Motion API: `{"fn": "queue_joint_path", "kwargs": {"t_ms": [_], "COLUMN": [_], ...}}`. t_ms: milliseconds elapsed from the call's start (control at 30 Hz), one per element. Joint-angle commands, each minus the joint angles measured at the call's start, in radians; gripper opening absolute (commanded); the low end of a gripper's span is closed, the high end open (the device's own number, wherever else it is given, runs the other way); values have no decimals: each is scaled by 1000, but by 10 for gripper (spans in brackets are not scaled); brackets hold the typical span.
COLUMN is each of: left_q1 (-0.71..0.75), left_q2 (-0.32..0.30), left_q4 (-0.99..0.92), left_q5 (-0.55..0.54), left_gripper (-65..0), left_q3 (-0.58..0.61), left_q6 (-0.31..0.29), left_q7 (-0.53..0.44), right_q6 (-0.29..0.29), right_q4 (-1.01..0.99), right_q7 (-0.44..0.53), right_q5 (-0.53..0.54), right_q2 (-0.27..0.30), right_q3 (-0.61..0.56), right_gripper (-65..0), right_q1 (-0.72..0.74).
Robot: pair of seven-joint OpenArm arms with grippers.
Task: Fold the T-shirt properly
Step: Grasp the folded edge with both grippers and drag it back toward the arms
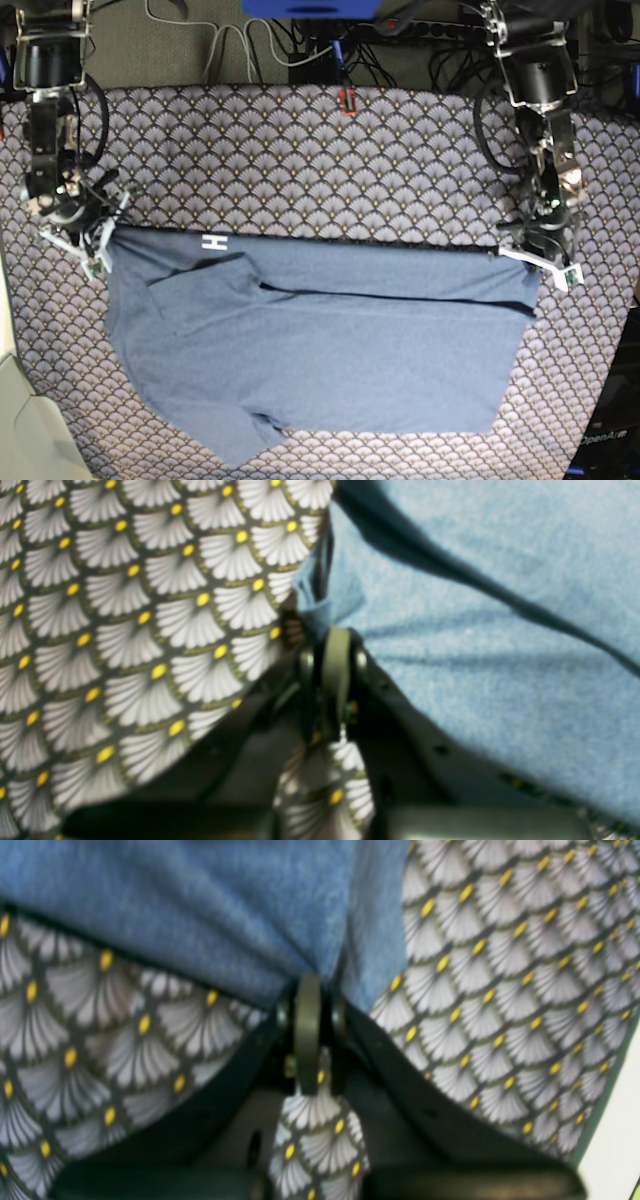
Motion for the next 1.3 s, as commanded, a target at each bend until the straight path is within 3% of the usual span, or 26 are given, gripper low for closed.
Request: {"fn": "queue_joint_path", "kwargs": {"t_ms": [0, 200, 467, 767, 933, 1267], "left_q1": [-12, 23, 103, 244, 316, 445], "left_q2": [-34, -43, -48, -46, -46, -45], "left_q4": [36, 111, 275, 390, 427, 476], "left_q5": [6, 14, 12, 8, 8, 6], "left_gripper": [-648, -648, -648, -648, -648, -648], "left_q3": [0, -2, -5, -7, -11, -131], "left_q6": [12, 12, 12, 12, 12, 11], "left_q7": [-28, -23, 115, 117, 112, 107], "right_q6": [-1, -1, -1, -1, -1, -1], "right_q4": [33, 112, 247, 365, 446, 484], "right_q7": [14, 15, 14, 14, 14, 21], "right_q5": [-4, -4, -4, -4, -4, -4], "right_q2": [30, 34, 30, -40, -42, -42], "right_q3": [10, 10, 13, 108, 111, 119], "right_gripper": [-650, -650, -650, -650, -650, -650], "right_q1": [2, -54, -182, -315, -393, -493]}}
